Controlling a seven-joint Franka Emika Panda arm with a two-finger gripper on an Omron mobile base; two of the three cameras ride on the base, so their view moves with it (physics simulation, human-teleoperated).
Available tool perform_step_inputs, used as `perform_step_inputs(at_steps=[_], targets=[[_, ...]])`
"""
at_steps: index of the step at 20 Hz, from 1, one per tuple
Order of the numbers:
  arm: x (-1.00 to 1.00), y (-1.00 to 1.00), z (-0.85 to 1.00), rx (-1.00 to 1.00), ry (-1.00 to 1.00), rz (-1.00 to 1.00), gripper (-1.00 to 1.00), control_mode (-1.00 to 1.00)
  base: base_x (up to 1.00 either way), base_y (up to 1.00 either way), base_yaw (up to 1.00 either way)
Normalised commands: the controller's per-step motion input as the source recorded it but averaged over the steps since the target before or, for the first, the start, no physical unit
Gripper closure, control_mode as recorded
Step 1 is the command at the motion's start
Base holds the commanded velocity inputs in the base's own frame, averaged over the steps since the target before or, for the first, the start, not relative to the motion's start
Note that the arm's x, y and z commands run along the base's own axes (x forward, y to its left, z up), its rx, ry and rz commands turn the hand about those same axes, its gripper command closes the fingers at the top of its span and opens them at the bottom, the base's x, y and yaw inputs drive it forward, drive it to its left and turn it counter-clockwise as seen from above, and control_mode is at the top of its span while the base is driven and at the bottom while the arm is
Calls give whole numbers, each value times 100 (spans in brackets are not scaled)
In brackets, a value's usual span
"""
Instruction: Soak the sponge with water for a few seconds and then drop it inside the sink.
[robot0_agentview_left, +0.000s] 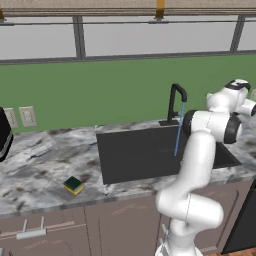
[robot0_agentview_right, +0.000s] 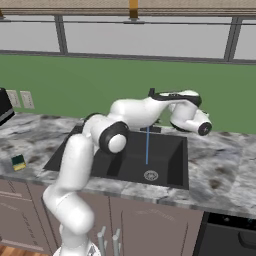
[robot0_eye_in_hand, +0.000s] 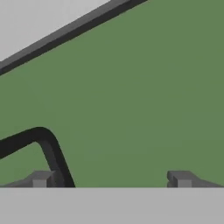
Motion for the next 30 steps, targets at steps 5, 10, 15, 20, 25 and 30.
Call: perform_step_inputs(at_steps=[5, 10, 15, 20, 25, 30], targets=[[-74, 0, 34, 0, 5, 0, -100, -100, 0, 0, 0], [-58, 0, 30, 0, 17, 0, -100, -100, 0, 0, 0], [-57, 0, 22, 0, 25, 0, -100, -100, 0, 0, 0], [-64, 0, 7, 0, 26, 0, -100, -100, 0, 0, 0], [-72, 7, 1, 0, 25, 0, -100, -100, 0, 0, 0], [-53, 22, 0, 0, 32, 0, -100, -100, 0, 0, 0]])
